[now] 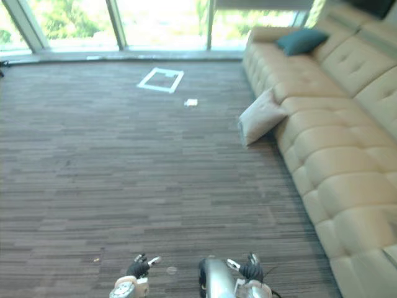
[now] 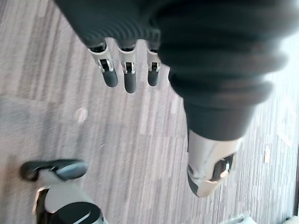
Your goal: Pick up cushions and gather them together orderly.
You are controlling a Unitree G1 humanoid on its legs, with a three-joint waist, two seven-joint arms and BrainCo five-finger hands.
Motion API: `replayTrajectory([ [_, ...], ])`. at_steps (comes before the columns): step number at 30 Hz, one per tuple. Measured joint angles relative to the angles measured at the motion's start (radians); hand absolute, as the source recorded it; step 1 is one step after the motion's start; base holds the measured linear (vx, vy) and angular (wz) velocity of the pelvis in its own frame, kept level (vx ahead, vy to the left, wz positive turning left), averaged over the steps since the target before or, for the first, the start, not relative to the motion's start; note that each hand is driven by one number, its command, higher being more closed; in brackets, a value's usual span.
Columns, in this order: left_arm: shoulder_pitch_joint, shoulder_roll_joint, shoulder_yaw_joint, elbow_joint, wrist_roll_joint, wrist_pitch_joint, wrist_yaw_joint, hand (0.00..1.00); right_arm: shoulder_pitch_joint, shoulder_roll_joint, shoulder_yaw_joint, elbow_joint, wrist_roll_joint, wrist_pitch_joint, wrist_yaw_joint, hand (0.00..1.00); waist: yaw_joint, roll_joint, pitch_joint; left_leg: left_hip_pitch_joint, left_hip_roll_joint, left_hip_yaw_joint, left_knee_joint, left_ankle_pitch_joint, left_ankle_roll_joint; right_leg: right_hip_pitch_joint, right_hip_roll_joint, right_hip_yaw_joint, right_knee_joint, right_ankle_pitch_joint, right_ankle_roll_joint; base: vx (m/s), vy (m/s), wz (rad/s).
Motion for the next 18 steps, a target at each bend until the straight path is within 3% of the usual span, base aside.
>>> replayTrajectory([
  [1, 0.001, 0.003, 0.014, -0.011, 0.001, 0.000, -0.002, 0.00, -0.007, -0.012, 0.001, 0.002, 0.000, 0.005, -0.001, 0.00, 0.014, 0.024, 0.012, -0.089, 0.038, 0.002, 0.187, 0.044, -0.015, 0.053, 0.034, 0.006, -0.035, -0.014, -0.010, 0.70, -0.141, 0.06],
  [2, 0.003, 0.004, 0.039, -0.031, -0.001, 0.001, 0.000, 0.00, -0.013, -0.016, 0.000, 0.009, 0.001, 0.006, -0.004, 0.00, 0.023, 0.032, 0.029, -0.170, 0.070, 0.021, 0.348, 0.007, 0.018, 0.124, 0.060, 0.007, -0.076, -0.024, -0.027, 0.58, -0.086, -0.39],
  [3, 0.004, 0.008, 0.046, -0.058, 0.000, 0.000, 0.005, 0.00, -0.015, -0.012, 0.002, 0.033, 0.002, 0.009, -0.008, 0.00, 0.043, 0.017, 0.041, -0.252, 0.083, 0.045, 0.450, -0.052, 0.053, 0.218, 0.066, 0.021, -0.125, -0.035, -0.044, 0.55, -0.069, -0.52],
  [4, 0.009, 0.019, 0.041, -0.077, 0.000, -0.003, 0.005, 0.00, -0.013, -0.004, 0.010, 0.047, 0.003, 0.017, -0.009, 0.00, 0.061, -0.002, 0.042, -0.309, 0.083, 0.086, 0.448, -0.089, 0.057, 0.294, 0.065, 0.042, -0.183, -0.043, -0.050, 0.63, -0.076, -0.51],
  [6, 0.026, 0.031, 0.033, -0.116, 0.000, -0.018, 0.004, 0.00, -0.006, 0.004, 0.025, 0.043, 0.009, 0.017, -0.010, 0.00, 0.070, -0.015, 0.038, -0.414, 0.088, 0.154, 0.341, -0.140, 0.064, 0.400, 0.060, 0.080, -0.275, -0.054, -0.052, 0.55, -0.024, -0.59],
  [8, 0.040, 0.031, 0.033, -0.149, -0.001, -0.028, 0.006, 0.00, -0.011, 0.005, 0.041, 0.039, 0.010, 0.017, -0.011, 0.00, 0.077, -0.015, 0.038, -0.489, 0.081, 0.216, 0.060, -0.161, 0.051, 0.484, 0.049, 0.140, -0.342, -0.072, -0.037, 0.56, 0.082, -0.84],
  [11, 0.047, 0.040, 0.033, -0.169, -0.002, -0.042, 0.006, 0.00, -0.006, 0.021, 0.048, 0.038, 0.004, 0.017, -0.012, 0.00, 0.109, -0.039, 0.029, -0.532, 0.038, 0.220, -0.296, -0.122, 0.022, 0.590, -0.007, 0.229, -0.408, -0.133, 0.003, 0.67, 0.227, -1.01],
  [13, 0.066, 0.063, 0.034, -0.178, -0.001, -0.045, 0.008, 0.00, 0.010, 0.026, 0.065, 0.037, -0.002, 0.018, -0.011, 0.00, 0.118, -0.076, 0.006, -0.525, 0.022, 0.254, -0.276, -0.038, 0.066, 0.643, -0.053, 0.293, -0.411, -0.163, 0.053, 0.88, 0.363, -0.99],
  [14, 0.069, 0.085, 0.046, -0.168, -0.001, -0.042, 0.004, 0.00, 0.019, 0.054, 0.069, 0.039, -0.002, 0.019, -0.012, 0.00, 0.108, -0.106, -0.021, -0.520, -0.011, 0.266, -0.228, -0.032, 0.110, 0.621, -0.094, 0.311, -0.317, -0.163, 0.064, 0.83, 0.324, -0.53],
  [15, 0.066, 0.099, 0.045, -0.165, 0.001, -0.039, 0.006, 0.00, 0.032, 0.062, 0.069, 0.038, -0.004, 0.019, -0.015, 0.00, 0.100, -0.144, -0.033, -0.497, -0.036, 0.288, -0.215, -0.086, 0.122, 0.563, -0.115, 0.318, -0.165, -0.132, 0.111, 0.64, 0.251, -0.25],
  [16, 0.058, 0.104, 0.045, -0.156, 0.001, -0.040, 0.006, 0.00, 0.036, 0.068, 0.069, 0.039, -0.009, 0.019, -0.016, 0.00, 0.102, -0.155, -0.032, -0.478, -0.050, 0.289, -0.208, -0.120, 0.128, 0.511, -0.112, 0.316, -0.037, -0.073, 0.143, 0.74, 0.317, -0.04],
  [17, 0.034, 0.112, 0.046, -0.131, 0.000, -0.040, 0.009, 0.00, 0.041, 0.072, 0.076, 0.040, -0.013, 0.018, -0.015, 0.00, 0.101, -0.164, -0.016, -0.426, -0.069, 0.286, -0.222, -0.165, 0.134, 0.398, -0.096, 0.304, 0.209, 0.093, 0.215, 0.71, 0.315, 0.02],
  [18, 0.014, 0.115, 0.046, -0.097, 0.001, -0.026, 0.013, 0.00, 0.038, 0.070, 0.074, 0.039, -0.024, 0.016, -0.016, 0.00, 0.095, -0.153, -0.005, -0.368, -0.083, 0.283, -0.240, -0.187, 0.139, 0.306, -0.088, 0.289, 0.391, 0.117, 0.237, 0.82, 0.339, -0.03],
])
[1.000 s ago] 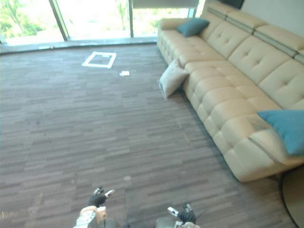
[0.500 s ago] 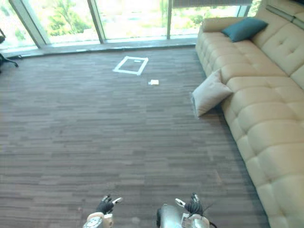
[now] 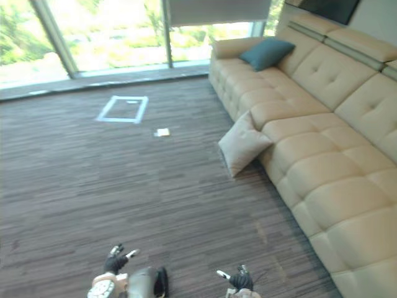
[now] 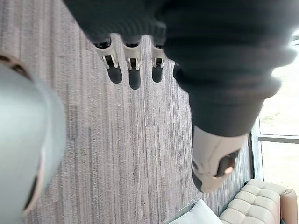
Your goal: Pick up cushions and gather them together orderly.
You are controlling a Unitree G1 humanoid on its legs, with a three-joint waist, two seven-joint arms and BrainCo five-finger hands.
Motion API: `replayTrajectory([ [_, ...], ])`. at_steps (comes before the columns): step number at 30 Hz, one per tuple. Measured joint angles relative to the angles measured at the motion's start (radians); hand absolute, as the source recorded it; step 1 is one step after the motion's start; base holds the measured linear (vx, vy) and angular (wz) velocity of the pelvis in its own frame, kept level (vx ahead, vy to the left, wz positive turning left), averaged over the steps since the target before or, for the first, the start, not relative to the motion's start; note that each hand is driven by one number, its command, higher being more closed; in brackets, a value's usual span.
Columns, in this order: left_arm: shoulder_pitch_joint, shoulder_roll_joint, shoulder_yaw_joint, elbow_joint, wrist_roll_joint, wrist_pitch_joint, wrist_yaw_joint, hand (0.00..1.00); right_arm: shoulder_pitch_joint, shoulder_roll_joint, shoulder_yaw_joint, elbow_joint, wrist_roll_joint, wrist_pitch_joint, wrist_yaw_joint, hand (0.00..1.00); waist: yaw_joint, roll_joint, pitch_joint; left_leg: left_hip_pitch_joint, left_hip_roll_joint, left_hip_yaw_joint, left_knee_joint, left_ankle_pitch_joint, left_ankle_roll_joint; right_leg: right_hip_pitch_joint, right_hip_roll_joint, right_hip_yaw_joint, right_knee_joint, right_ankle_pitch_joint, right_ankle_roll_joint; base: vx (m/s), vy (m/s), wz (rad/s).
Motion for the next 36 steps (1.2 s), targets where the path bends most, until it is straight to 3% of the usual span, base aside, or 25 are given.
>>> replayTrajectory([
  [1, -0.007, -0.004, -0.001, 0.015, 0.000, 0.008, 0.007, 0.00, -0.002, -0.003, -0.003, -0.003, -0.010, -0.001, 0.001, 0.00, 0.000, -0.002, 0.002, 0.049, -0.007, 0.000, -0.019, -0.011, 0.003, -0.047, 0.003, -0.020, 0.078, -0.021, 0.002, 0.63, 0.202, -0.17],
  [2, -0.014, -0.020, -0.009, 0.026, 0.000, 0.009, 0.014, 0.00, 0.001, -0.024, -0.007, -0.028, -0.015, -0.008, 0.004, 0.00, -0.003, 0.032, 0.022, 0.154, -0.012, 0.001, -0.066, -0.025, 0.014, -0.123, 0.011, -0.074, 0.148, -0.068, -0.015, 0.62, 0.178, -0.27],
  [3, -0.015, -0.035, -0.025, 0.030, -0.001, 0.009, 0.015, 0.00, 0.007, -0.035, -0.007, -0.044, -0.017, -0.015, 0.004, 0.00, -0.007, 0.048, 0.023, 0.215, -0.011, 0.002, -0.110, -0.035, 0.025, -0.186, 0.018, -0.124, 0.145, -0.100, -0.036, 0.54, 0.147, -0.23],
  [5, -0.016, -0.054, -0.063, 0.031, -0.002, 0.007, 0.014, 0.00, 0.006, -0.050, -0.007, -0.047, -0.015, -0.025, 0.003, 0.00, -0.018, 0.066, 0.013, 0.309, -0.005, -0.004, -0.184, -0.080, 0.004, -0.335, 0.032, -0.222, 0.072, -0.136, -0.054, 0.56, 0.124, 0.01],
  [7, -0.020, -0.074, -0.071, 0.051, -0.002, 0.009, 0.013, 0.00, -0.010, -0.051, -0.007, -0.041, -0.014, -0.027, 0.000, 0.00, -0.034, 0.052, 0.020, 0.402, -0.013, -0.005, -0.233, -0.085, -0.002, -0.404, 0.035, -0.286, -0.125, -0.149, -0.102, 0.62, 0.040, 0.19],
  [8, -0.014, -0.084, -0.072, 0.059, -0.002, 0.010, 0.013, 0.00, -0.013, -0.049, -0.007, -0.043, -0.014, -0.028, 0.001, 0.00, -0.044, 0.054, 0.021, 0.433, -0.010, -0.014, -0.244, -0.085, -0.002, -0.412, 0.039, -0.308, -0.213, -0.138, -0.120, 0.60, -0.045, 0.49],
  [10, -0.013, -0.097, -0.081, 0.064, -0.002, 0.010, 0.013, 0.00, -0.022, -0.048, -0.006, -0.041, -0.014, -0.027, 0.001, 0.00, -0.053, 0.053, 0.020, 0.503, -0.005, -0.054, -0.275, -0.087, -0.003, -0.423, 0.055, -0.312, -0.439, -0.053, -0.168, 0.58, -0.103, 0.67],
  [11, -0.008, -0.100, -0.083, 0.063, -0.001, 0.009, 0.013, 0.00, -0.023, -0.048, -0.006, -0.040, -0.013, -0.025, 0.001, 0.00, -0.054, 0.052, 0.019, 0.527, -0.004, -0.074, -0.276, -0.089, -0.007, -0.419, 0.054, -0.306, -0.473, 0.017, -0.188, 0.69, -0.180, 0.74],
  [12, -0.005, -0.108, -0.079, 0.065, 0.000, 0.009, 0.011, 0.00, -0.029, -0.051, -0.003, -0.037, -0.016, -0.023, 0.002, 0.00, -0.062, 0.068, 0.018, 0.541, 0.019, -0.112, -0.234, -0.090, -0.008, -0.399, 0.054, -0.326, -0.430, 0.033, -0.241, 0.81, -0.241, 0.69],
  [14, -0.015, -0.113, -0.074, 0.064, 0.008, 0.008, 0.005, 0.00, -0.034, -0.075, 0.005, -0.037, -0.018, -0.021, 0.007, 0.00, -0.065, 0.107, 0.007, 0.426, 0.084, -0.138, 0.049, -0.044, -0.055, -0.350, 0.077, -0.366, -0.431, -0.028, -0.260, 0.64, -0.225, 0.43],
  [16, -0.009, -0.116, -0.017, 0.051, 0.018, 0.008, 0.004, 0.00, -0.048, -0.097, 0.001, -0.036, -0.017, -0.014, 0.008, 0.00, -0.053, 0.152, 0.034, 0.260, 0.170, -0.160, 0.435, 0.141, -0.088, -0.226, 0.133, -0.351, -0.510, -0.056, -0.287, 0.67, -0.206, -0.36],
  [18, -0.003, -0.108, 0.008, 0.034, 0.019, 0.008, 0.006, 0.00, -0.057, -0.094, -0.005, -0.015, -0.017, -0.002, 0.006, 0.00, -0.045, 0.153, 0.044, 0.190, 0.198, -0.136, 0.574, 0.103, -0.087, -0.093, 0.168, -0.295, -0.597, -0.066, -0.305, 0.57, -0.106, -0.94],
  [20, 0.007, -0.106, 0.007, 0.011, 0.019, 0.005, 0.004, 0.00, -0.062, -0.087, 0.000, 0.004, -0.016, 0.002, 0.007, 0.00, -0.031, 0.142, 0.043, 0.114, 0.197, -0.088, 0.541, 0.052, -0.085, 0.027, 0.170, -0.216, -0.689, -0.071, -0.312, 0.48, -0.041, -1.14],
  [22, 0.007, -0.111, 0.007, -0.005, 0.019, 0.002, 0.003, 0.00, -0.062, -0.080, -0.008, 0.004, -0.016, 0.002, 0.007, 0.00, -0.024, 0.142, 0.044, 0.037, 0.192, -0.064, 0.421, 0.009, -0.081, 0.101, 0.170, -0.165, -0.749, -0.076, -0.305, 0.44, 0.013, -0.89],
  [24, 0.001, -0.113, 0.007, -0.017, 0.019, -0.002, 0.001, 0.00, -0.048, -0.069, -0.029, 0.004, -0.016, 0.006, 0.003, 0.00, -0.010, 0.138, 0.046, -0.028, 0.146, -0.100, 0.216, -0.014, -0.098, 0.172, 0.162, -0.117, -0.789, -0.094, -0.275, 0.47, 0.079, -0.76],
  [27, -0.007, -0.109, 0.002, -0.018, 0.018, -0.016, -0.010, 0.00, -0.037, -0.056, -0.034, 0.004, -0.017, 0.007, -0.002, 0.00, 0.000, 0.128, 0.048, -0.094, 0.060, -0.201, -0.016, 0.024, -0.111, 0.246, 0.133, -0.026, -0.817, -0.153, -0.241, 0.57, 0.216, -0.88],
  [29, -0.007, -0.103, -0.019, -0.014, 0.018, -0.017, -0.012, 0.00, -0.021, -0.056, -0.036, 0.005, -0.017, 0.007, -0.002, 0.00, 0.000, 0.130, 0.045, -0.095, 0.049, -0.221, -0.083, 0.059, -0.082, 0.273, 0.132, 0.022, -0.811, -0.181, -0.221, 0.54, 0.259, -0.88],
  [30, -0.005, -0.100, -0.025, -0.011, 0.019, -0.016, -0.014, 0.00, -0.004, -0.055, -0.037, 0.006, -0.019, 0.008, -0.001, 0.00, 0.003, 0.129, 0.035, -0.086, 0.053, -0.225, -0.098, 0.154, -0.037, 0.296, 0.138, 0.084, -0.773, -0.219, -0.203, 0.53, 0.283, -0.92],
  [31, -0.004, -0.091, -0.024, -0.011, 0.019, -0.015, -0.016, 0.00, -0.002, -0.048, -0.037, 0.009, -0.019, 0.010, -0.002, 0.00, 0.007, 0.120, 0.021, -0.086, 0.044, -0.216, -0.073, 0.164, -0.060, 0.289, 0.130, 0.103, -0.740, -0.237, -0.191, 0.77, 0.400, -0.97],
  [32, -0.004, -0.072, -0.024, -0.004, 0.019, -0.015, -0.017, 0.00, 0.006, -0.039, -0.032, 0.011, -0.020, 0.011, -0.001, 0.00, 0.001, 0.077, 0.003, -0.075, 0.027, -0.183, -0.061, 0.138, -0.053, 0.264, 0.105, 0.119, -0.672, -0.251, -0.173, 0.62, 0.310, -0.73],
  [33, -0.008, -0.058, -0.024, 0.007, 0.019, -0.014, -0.016, 0.00, 0.017, -0.016, -0.029, 0.009, -0.024, 0.009, -0.001, 0.00, -0.005, 0.036, -0.012, -0.044, 0.006, -0.139, -0.062, 0.098, -0.036, 0.183, 0.091, 0.137, -0.490, -0.242, -0.152, 0.67, 0.337, -0.82],
  [34, -0.014, -0.051, -0.022, 0.016, 0.019, -0.013, -0.014, 0.00, 0.010, -0.009, -0.027, 0.006, -0.030, 0.008, 0.000, 0.00, -0.006, 0.030, -0.007, -0.016, 0.000, -0.114, -0.064, 0.069, -0.018, 0.098, 0.095, 0.134, -0.307, -0.210, -0.085, 0.51, 0.269, -0.74],
  [36, -0.031, -0.050, -0.023, 0.051, 0.018, -0.004, -0.009, 0.00, -0.001, -0.010, -0.026, 0.005, -0.047, 0.005, 0.003, 0.00, -0.007, 0.037, -0.002, 0.073, -0.008, -0.086, -0.101, 0.045, -0.005, 0.002, 0.088, 0.073, -0.139, -0.201, -0.039, 0.37, 0.224, -0.75],
])
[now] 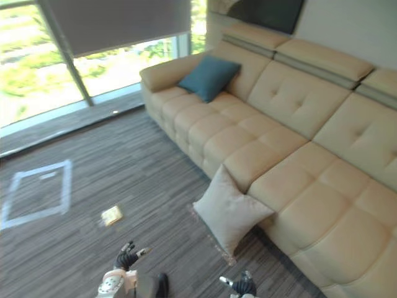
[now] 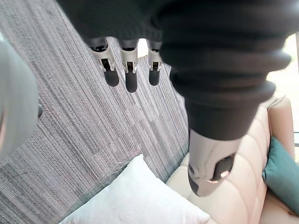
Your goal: Pick up cushions and gather them together orderly.
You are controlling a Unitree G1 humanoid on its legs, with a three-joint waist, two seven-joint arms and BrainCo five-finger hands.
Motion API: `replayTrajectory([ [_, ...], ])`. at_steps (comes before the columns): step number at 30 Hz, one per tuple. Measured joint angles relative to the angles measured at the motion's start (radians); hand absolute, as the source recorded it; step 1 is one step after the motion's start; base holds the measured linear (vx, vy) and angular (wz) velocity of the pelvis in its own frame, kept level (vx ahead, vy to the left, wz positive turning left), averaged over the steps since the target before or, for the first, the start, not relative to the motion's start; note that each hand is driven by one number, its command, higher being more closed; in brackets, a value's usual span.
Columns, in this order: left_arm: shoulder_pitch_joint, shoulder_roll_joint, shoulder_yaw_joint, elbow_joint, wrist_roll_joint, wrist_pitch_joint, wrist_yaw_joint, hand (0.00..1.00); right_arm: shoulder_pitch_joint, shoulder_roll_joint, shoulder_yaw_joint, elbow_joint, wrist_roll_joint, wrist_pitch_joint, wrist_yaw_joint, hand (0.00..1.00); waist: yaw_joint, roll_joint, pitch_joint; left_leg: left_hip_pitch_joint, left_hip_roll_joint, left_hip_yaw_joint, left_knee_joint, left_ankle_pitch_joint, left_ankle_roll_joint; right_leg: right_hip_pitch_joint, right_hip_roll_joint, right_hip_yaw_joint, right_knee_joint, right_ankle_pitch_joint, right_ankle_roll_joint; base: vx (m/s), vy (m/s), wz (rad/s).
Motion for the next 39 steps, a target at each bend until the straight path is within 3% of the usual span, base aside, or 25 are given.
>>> replayTrajectory([
  [3, -0.001, -0.008, -0.001, 0.032, -0.001, 0.006, 0.006, 0.00, -0.015, -0.021, 0.011, 0.000, -0.009, -0.009, 0.004, 0.00, -0.002, 0.024, 0.008, 0.168, 0.014, 0.080, -0.136, -0.012, 0.004, -0.105, -0.059, -0.210, -0.019, -0.031, -0.053, 0.27, 0.202, -0.75],
  [6, -0.001, -0.011, -0.011, 0.035, -0.001, 0.009, 0.006, 0.00, -0.031, -0.041, 0.019, 0.003, -0.010, -0.010, 0.002, 0.00, -0.003, 0.042, 0.012, 0.256, 0.048, 0.165, -0.209, -0.031, -0.030, -0.211, -0.113, -0.476, -0.154, -0.029, -0.066, 0.17, 0.117, -0.81],
  [7, 0.004, -0.011, -0.015, 0.038, -0.001, 0.010, 0.007, 0.00, -0.036, -0.045, 0.018, 0.004, -0.010, -0.010, 0.000, 0.00, -0.003, 0.045, 0.012, 0.271, 0.052, 0.192, -0.220, -0.034, -0.038, -0.242, -0.115, -0.535, -0.208, -0.012, -0.087, 0.23, 0.069, -0.83],
  [10, 0.004, -0.016, -0.039, 0.056, 0.000, 0.011, 0.007, 0.00, -0.036, -0.042, 0.001, 0.004, -0.010, -0.020, -0.006, 0.00, -0.034, 0.044, 0.012, 0.297, 0.039, 0.199, -0.223, -0.043, -0.060, -0.238, -0.096, -0.535, -0.384, 0.100, -0.142, 0.26, -0.055, -0.20],
  [11, -0.004, -0.034, -0.039, 0.073, 0.001, 0.012, 0.003, 0.00, -0.042, -0.042, -0.017, 0.004, -0.009, -0.022, -0.005, 0.00, -0.043, 0.061, 0.011, 0.314, 0.048, 0.191, -0.216, -0.052, -0.075, -0.224, -0.088, -0.538, -0.397, 0.149, -0.176, 0.33, -0.126, 0.11],
  [12, -0.005, -0.048, -0.039, 0.070, 0.002, 0.012, 0.000, 0.00, -0.043, -0.050, -0.025, 0.006, -0.009, -0.022, -0.005, 0.00, -0.043, 0.082, 0.010, 0.304, 0.066, 0.195, -0.164, -0.047, -0.083, -0.193, -0.078, -0.537, -0.418, 0.143, -0.185, 0.34, -0.142, 0.04],
  [13, -0.006, -0.054, -0.038, 0.066, 0.003, 0.011, -0.001, 0.00, -0.042, -0.053, -0.032, 0.006, -0.009, -0.022, -0.005, 0.00, -0.045, 0.086, 0.014, 0.293, 0.076, 0.195, -0.121, -0.047, -0.083, -0.182, -0.076, -0.536, -0.428, 0.140, -0.189, 0.29, -0.169, -0.12],
  [16, 0.000, -0.058, -0.025, 0.035, 0.009, 0.011, -0.005, 0.00, -0.041, -0.067, -0.036, 0.004, -0.009, -0.019, -0.005, 0.00, -0.043, 0.113, 0.025, 0.136, 0.209, 0.181, 0.344, 0.002, -0.094, -0.079, -0.018, -0.483, -0.504, 0.119, -0.217, 0.28, -0.202, -0.42],
  [19, 0.022, -0.059, -0.008, -0.009, 0.009, 0.008, -0.004, 0.00, -0.044, -0.070, -0.016, 0.014, -0.007, -0.014, -0.005, 0.00, -0.030, 0.111, 0.026, 0.073, 0.260, 0.159, 0.478, -0.040, -0.094, -0.014, 0.025, -0.373, -0.523, 0.096, -0.244, 0.20, -0.036, -1.23],
  [23, 0.021, -0.063, -0.009, -0.017, 0.005, 0.004, -0.004, 0.00, -0.046, -0.067, -0.017, 0.021, -0.005, -0.006, -0.006, 0.00, -0.025, 0.099, 0.027, -0.013, 0.199, 0.042, 0.271, -0.061, -0.095, 0.051, 0.026, -0.224, -0.555, 0.085, -0.228, 0.25, 0.084, -1.24],
  [25, 0.016, -0.062, -0.010, -0.020, 0.000, 0.000, -0.003, 0.00, -0.052, -0.067, -0.015, 0.039, -0.006, -0.005, -0.007, 0.00, -0.012, 0.097, 0.027, -0.054, 0.131, -0.105, 0.110, -0.055, -0.103, 0.073, 0.022, -0.135, -0.558, 0.067, -0.203, 0.32, 0.207, -1.14],
  [27, 0.014, -0.059, -0.009, -0.021, 0.000, -0.003, -0.002, 0.00, -0.051, -0.067, -0.003, 0.043, -0.006, -0.005, -0.008, 0.00, -0.006, 0.092, 0.027, -0.074, 0.099, -0.165, 0.052, -0.045, -0.107, 0.091, 0.011, -0.092, -0.562, 0.050, -0.180, 0.39, 0.284, -0.89],
  [28, 0.014, -0.059, -0.012, -0.020, 0.000, -0.011, -0.001, 0.00, -0.050, -0.068, 0.005, 0.044, -0.007, -0.005, -0.009, 0.00, -0.005, 0.093, 0.026, -0.074, 0.078, -0.190, 0.004, -0.008, -0.097, 0.111, 0.006, -0.057, -0.561, 0.032, -0.149, 0.42, 0.318, -0.87],
  [29, 0.015, -0.060, -0.017, -0.012, 0.000, -0.012, 0.000, 0.00, -0.040, -0.076, 0.012, 0.043, -0.007, -0.005, -0.009, 0.00, -0.004, 0.104, 0.020, -0.067, 0.077, -0.195, -0.039, 0.045, -0.086, 0.121, 0.014, -0.034, -0.558, 0.017, -0.128, 0.44, 0.354, -0.90],
  [30, 0.010, -0.051, -0.028, 0.002, 0.000, -0.013, -0.001, 0.00, -0.048, -0.079, 0.022, 0.063, -0.007, -0.003, -0.011, 0.00, 0.003, 0.104, 0.007, -0.061, 0.083, -0.180, -0.037, 0.083, -0.102, 0.126, 0.020, 0.002, -0.538, -0.008, -0.108, 0.45, 0.383, -0.70],
  [31, 0.008, -0.033, -0.027, 0.007, 0.000, -0.012, 0.000, 0.00, -0.049, -0.067, 0.035, 0.078, -0.007, -0.003, -0.009, 0.00, 0.000, 0.060, -0.004, -0.051, 0.064, -0.159, -0.043, 0.072, -0.083, 0.117, -0.007, 0.014, -0.530, -0.006, -0.104, 0.42, 0.355, -0.50],
  [33, 0.007, -0.015, -0.028, 0.007, 0.000, -0.013, -0.001, 0.00, -0.040, -0.026, 0.037, 0.081, -0.008, -0.004, -0.009, 0.00, 0.001, 0.023, -0.015, -0.046, 0.035, -0.133, -0.050, 0.053, -0.054, 0.118, -0.044, 0.024, -0.537, 0.001, -0.095, 0.27, 0.223, -0.19],
  [35, 0.005, -0.015, -0.028, 0.018, 0.001, -0.012, -0.001, 0.00, -0.041, -0.026, 0.038, 0.080, -0.008, -0.005, -0.007, 0.00, 0.001, 0.021, -0.017, -0.018, 0.018, -0.124, -0.068, 0.043, -0.037, 0.124, -0.057, 0.038, -0.531, 0.030, -0.094, 0.20, 0.193, -0.07],
  [39, 0.004, -0.015, -0.029, 0.033, 0.001, -0.012, 0.000, 0.00, -0.041, -0.026, 0.038, 0.080, -0.007, -0.006, -0.008, 0.00, 0.011, 0.029, -0.017, 0.053, 0.013, -0.086, -0.127, 0.043, -0.037, 0.151, -0.072, 0.039, -0.539, 0.056, -0.096, 0.07, 0.069, -0.28],
])
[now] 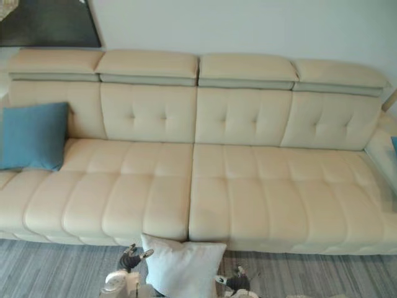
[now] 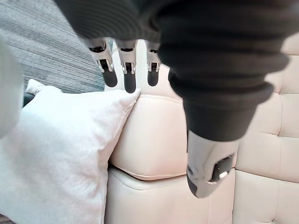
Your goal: Pick up cushions and gather them together orderly.
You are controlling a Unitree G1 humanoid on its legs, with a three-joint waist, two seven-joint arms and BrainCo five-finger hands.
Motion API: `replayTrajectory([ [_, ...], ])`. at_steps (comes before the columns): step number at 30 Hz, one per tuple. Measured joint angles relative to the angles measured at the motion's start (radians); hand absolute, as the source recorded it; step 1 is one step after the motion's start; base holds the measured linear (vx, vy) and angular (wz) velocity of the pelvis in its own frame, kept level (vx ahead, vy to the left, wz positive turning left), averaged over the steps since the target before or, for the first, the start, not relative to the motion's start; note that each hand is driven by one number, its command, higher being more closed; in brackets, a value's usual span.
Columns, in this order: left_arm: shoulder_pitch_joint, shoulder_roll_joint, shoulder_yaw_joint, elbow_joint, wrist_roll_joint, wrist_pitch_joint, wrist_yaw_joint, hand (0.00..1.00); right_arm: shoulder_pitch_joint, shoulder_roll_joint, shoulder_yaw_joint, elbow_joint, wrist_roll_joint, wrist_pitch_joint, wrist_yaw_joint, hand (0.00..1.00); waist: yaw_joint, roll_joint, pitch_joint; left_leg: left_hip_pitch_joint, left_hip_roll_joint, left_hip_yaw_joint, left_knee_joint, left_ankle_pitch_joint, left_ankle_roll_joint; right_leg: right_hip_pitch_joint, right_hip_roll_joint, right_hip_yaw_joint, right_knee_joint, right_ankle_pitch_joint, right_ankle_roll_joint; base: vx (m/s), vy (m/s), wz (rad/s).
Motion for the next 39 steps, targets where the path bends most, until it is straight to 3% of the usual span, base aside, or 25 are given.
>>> replayTrajectory([
  [4, 0.000, -0.001, -0.036, 0.014, 0.001, 0.000, 0.000, 0.00, 0.013, -0.011, 0.000, 0.001, 0.002, 0.000, -0.001, 0.00, 0.000, 0.003, -0.016, 0.018, 0.006, 0.008, -0.047, 0.022, -0.016, 0.000, -0.003, -0.010, -0.022, 0.000, 0.001, -0.06, -0.081, -0.11],
  [10, -0.001, -0.010, -0.092, 0.022, 0.000, 0.001, 0.001, 0.00, 0.011, -0.020, 0.000, 0.006, 0.003, -0.001, -0.002, 0.00, 0.000, 0.020, -0.020, 0.045, 0.017, -0.048, -0.166, 0.118, -0.034, 0.004, 0.021, -0.088, -0.034, 0.000, 0.001, -0.08, -0.163, 0.27],
  [17, -0.007, -0.020, -0.097, 0.007, 0.000, 0.000, 0.000, 0.00, 0.003, -0.030, -0.001, 0.005, 0.007, -0.006, -0.009, 0.00, 0.003, 0.039, 0.003, -0.016, 0.043, -0.110, -0.144, 0.168, -0.034, 0.003, 0.050, -0.205, -0.057, -0.006, -0.009, -0.11, -0.108, 0.37],
  [18, -0.009, -0.020, -0.097, 0.003, 0.000, 0.000, 0.001, 0.00, 0.001, -0.031, -0.001, 0.005, 0.009, -0.006, -0.011, 0.00, 0.003, 0.031, 0.013, -0.028, 0.044, -0.096, -0.126, 0.161, -0.028, 0.002, 0.044, -0.214, -0.057, -0.018, -0.026, -0.11, -0.028, 0.00],
  [19, -0.017, -0.021, -0.096, -0.003, 0.000, 0.001, 0.002, 0.00, -0.002, -0.029, -0.004, 0.004, 0.010, -0.005, -0.016, 0.00, 0.003, 0.028, 0.022, -0.051, 0.053, -0.038, -0.064, 0.122, 0.011, 0.001, 0.030, -0.227, -0.057, -0.037, -0.041, -0.10, -0.024, -0.05],
  [22, -0.026, -0.027, -0.096, -0.006, 0.000, 0.003, 0.005, 0.00, -0.001, -0.031, -0.034, 0.000, 0.041, -0.005, -0.029, 0.00, -0.002, 0.041, 0.032, -0.091, 0.090, 0.058, 0.188, 0.022, 0.054, -0.004, 0.009, -0.233, -0.017, -0.056, -0.028, -0.10, 0.056, -0.19],
  [24, -0.027, -0.026, -0.094, -0.008, -0.001, 0.002, 0.015, 0.00, 0.003, -0.025, -0.041, -0.005, 0.041, -0.006, -0.034, 0.00, -0.006, 0.037, 0.029, -0.092, 0.112, 0.073, 0.369, -0.040, 0.041, -0.014, -0.010, -0.243, 0.002, -0.064, -0.013, -0.08, 0.118, -0.23],
  [26, -0.026, -0.021, -0.091, -0.004, -0.003, 0.003, 0.022, 0.00, 0.006, -0.012, -0.060, -0.014, 0.047, -0.014, -0.037, 0.00, -0.022, 0.033, 0.024, -0.094, 0.153, 0.085, 0.422, -0.105, 0.010, -0.058, -0.018, -0.246, 0.036, -0.076, 0.010, -0.06, 0.161, 0.07],
  [27, -0.028, -0.019, -0.092, 0.000, -0.003, 0.009, 0.023, 0.00, 0.002, -0.010, -0.082, -0.017, 0.048, -0.014, -0.040, 0.00, -0.028, 0.043, 0.015, -0.107, 0.138, 0.098, 0.365, -0.139, -0.015, -0.113, -0.022, -0.253, 0.075, -0.091, 0.037, -0.05, 0.218, 0.44],
  [28, -0.032, -0.011, -0.098, -0.001, -0.005, 0.016, 0.031, 0.00, 0.000, 0.004, -0.100, -0.010, 0.049, -0.011, -0.046, 0.00, -0.036, 0.009, 0.001, -0.109, 0.079, 0.081, 0.248, -0.155, -0.034, -0.181, -0.048, -0.248, 0.099, -0.103, 0.057, -0.04, 0.225, 0.48],
  [29, -0.039, -0.002, -0.098, -0.001, -0.006, 0.018, 0.036, 0.00, -0.002, 0.015, -0.104, -0.007, 0.049, -0.007, -0.049, 0.00, -0.038, -0.016, 0.008, -0.114, 0.053, 0.087, 0.224, -0.130, -0.024, -0.195, -0.071, -0.239, 0.105, -0.104, 0.061, -0.04, 0.197, 0.44],
  [30, -0.043, 0.008, -0.096, -0.007, -0.015, 0.021, 0.051, 0.00, -0.014, 0.024, -0.117, -0.008, 0.049, -0.004, -0.056, 0.00, -0.037, -0.021, 0.015, -0.130, 0.026, 0.086, 0.192, -0.107, -0.004, -0.225, -0.088, -0.220, 0.108, -0.083, 0.072, -0.07, 0.233, 0.12],
  [35, -0.097, 0.028, -0.097, -0.069, -0.045, 0.015, 0.092, 0.00, -0.087, -0.005, -0.122, -0.026, 0.082, -0.008, -0.082, 0.00, -0.032, 0.019, 0.042, -0.232, 0.023, 0.135, 0.192, -0.099, 0.012, -0.367, -0.081, -0.147, 0.147, -0.043, 0.093, -0.10, 0.123, -0.23],
  [37, -0.166, 0.035, -0.106, -0.109, -0.069, 0.011, 0.104, 0.00, -0.145, -0.025, -0.125, -0.086, 0.093, -0.016, -0.105, 0.00, -0.026, 0.050, 0.089, -0.323, 0.054, 0.157, 0.247, -0.091, 0.023, -0.469, -0.057, -0.126, 0.191, -0.036, 0.103, -0.14, -0.011, -0.32],
  [39, -0.221, 0.041, -0.108, -0.147, -0.085, 0.003, 0.115, 0.00, -0.178, -0.035, -0.130, -0.131, 0.112, -0.022, -0.118, 0.00, -0.025, 0.052, 0.118, -0.389, 0.081, 0.161, 0.299, -0.091, 0.023, -0.549, -0.034, -0.117, 0.264, -0.036, 0.103, -0.14, -0.056, -0.15],
])
